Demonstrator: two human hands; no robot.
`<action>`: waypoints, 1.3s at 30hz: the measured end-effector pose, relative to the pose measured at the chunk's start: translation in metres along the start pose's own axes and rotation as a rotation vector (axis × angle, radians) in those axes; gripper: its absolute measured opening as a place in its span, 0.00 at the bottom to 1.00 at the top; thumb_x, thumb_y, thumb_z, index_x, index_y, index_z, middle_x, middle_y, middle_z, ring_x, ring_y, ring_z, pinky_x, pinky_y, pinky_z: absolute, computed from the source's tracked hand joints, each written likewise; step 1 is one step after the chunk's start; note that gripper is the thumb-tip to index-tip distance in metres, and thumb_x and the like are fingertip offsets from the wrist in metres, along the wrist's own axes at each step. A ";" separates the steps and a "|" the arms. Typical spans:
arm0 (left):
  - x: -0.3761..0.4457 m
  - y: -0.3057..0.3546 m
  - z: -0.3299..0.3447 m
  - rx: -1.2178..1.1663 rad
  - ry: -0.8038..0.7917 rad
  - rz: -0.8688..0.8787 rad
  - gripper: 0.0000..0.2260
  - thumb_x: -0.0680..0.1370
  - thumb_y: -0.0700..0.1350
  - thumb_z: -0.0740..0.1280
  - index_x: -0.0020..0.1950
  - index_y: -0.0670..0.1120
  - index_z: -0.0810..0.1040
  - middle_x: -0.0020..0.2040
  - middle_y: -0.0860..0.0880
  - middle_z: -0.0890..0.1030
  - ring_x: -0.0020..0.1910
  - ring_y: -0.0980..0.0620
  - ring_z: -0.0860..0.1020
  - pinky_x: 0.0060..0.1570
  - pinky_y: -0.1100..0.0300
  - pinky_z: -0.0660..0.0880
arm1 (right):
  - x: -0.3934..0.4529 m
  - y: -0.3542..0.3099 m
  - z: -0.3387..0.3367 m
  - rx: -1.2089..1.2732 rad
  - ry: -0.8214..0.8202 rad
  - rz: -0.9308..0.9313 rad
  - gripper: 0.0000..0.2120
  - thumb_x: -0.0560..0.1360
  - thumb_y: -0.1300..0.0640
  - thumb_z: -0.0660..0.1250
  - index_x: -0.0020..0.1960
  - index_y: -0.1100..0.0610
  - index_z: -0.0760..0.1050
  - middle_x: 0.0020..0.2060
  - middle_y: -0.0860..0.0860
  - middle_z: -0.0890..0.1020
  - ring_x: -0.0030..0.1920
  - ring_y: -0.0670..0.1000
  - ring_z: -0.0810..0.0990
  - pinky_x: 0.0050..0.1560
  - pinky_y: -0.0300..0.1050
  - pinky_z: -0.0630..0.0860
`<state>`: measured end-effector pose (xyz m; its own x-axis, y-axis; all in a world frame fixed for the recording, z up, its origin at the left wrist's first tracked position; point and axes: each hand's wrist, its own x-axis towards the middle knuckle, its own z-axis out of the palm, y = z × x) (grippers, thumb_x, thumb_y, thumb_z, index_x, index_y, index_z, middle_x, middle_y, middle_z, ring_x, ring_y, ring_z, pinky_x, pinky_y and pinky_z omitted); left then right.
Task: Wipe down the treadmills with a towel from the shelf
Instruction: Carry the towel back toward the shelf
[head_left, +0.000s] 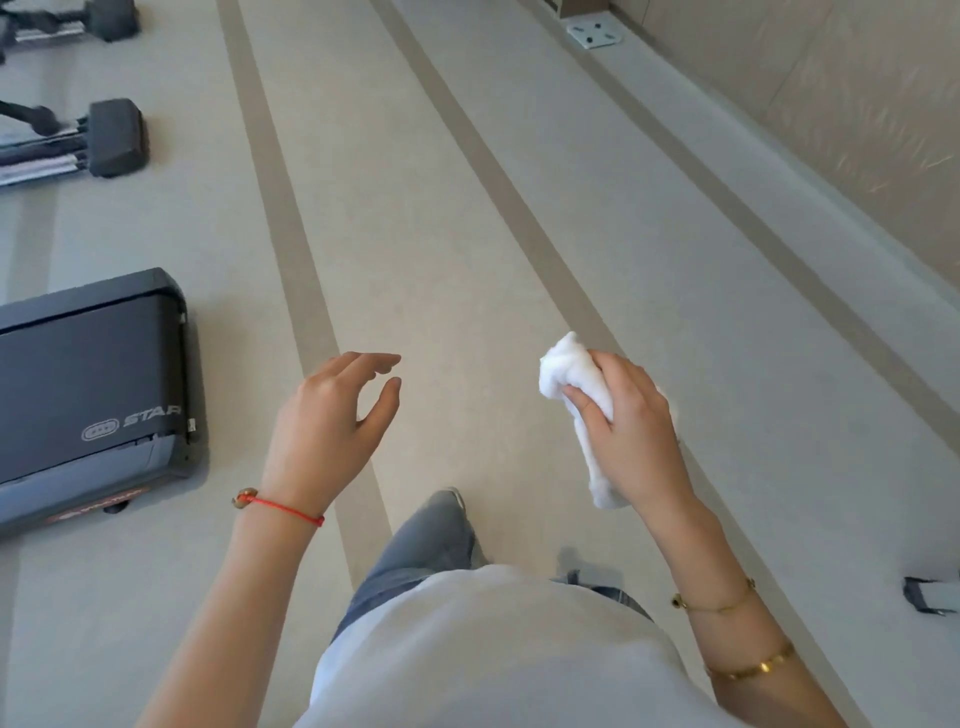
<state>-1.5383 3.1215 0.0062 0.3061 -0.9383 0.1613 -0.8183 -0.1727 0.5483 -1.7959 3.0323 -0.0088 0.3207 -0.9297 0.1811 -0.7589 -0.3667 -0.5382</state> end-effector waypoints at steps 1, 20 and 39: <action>0.020 -0.003 0.005 0.002 0.002 -0.009 0.10 0.80 0.46 0.67 0.60 0.48 0.81 0.54 0.53 0.82 0.52 0.50 0.81 0.45 0.56 0.76 | 0.021 0.002 0.006 -0.008 -0.016 -0.008 0.13 0.80 0.58 0.58 0.42 0.42 0.64 0.39 0.44 0.74 0.44 0.46 0.73 0.42 0.45 0.71; 0.470 -0.074 0.046 0.064 -0.040 0.047 0.11 0.80 0.46 0.66 0.61 0.47 0.81 0.55 0.52 0.82 0.55 0.49 0.80 0.49 0.54 0.78 | 0.467 0.036 0.095 0.026 -0.055 0.055 0.06 0.80 0.53 0.58 0.47 0.43 0.67 0.44 0.42 0.75 0.48 0.45 0.73 0.45 0.36 0.60; 0.913 -0.033 0.160 -0.015 -0.048 0.119 0.10 0.80 0.44 0.67 0.60 0.46 0.81 0.54 0.52 0.83 0.56 0.50 0.80 0.53 0.52 0.78 | 0.886 0.176 0.105 0.072 0.057 0.103 0.08 0.81 0.52 0.61 0.58 0.52 0.73 0.47 0.42 0.75 0.47 0.40 0.67 0.45 0.31 0.59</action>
<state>-1.3096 2.2221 0.0036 0.1827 -0.9653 0.1865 -0.8400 -0.0547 0.5398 -1.5853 2.1480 -0.0294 0.2087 -0.9635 0.1677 -0.7427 -0.2677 -0.6138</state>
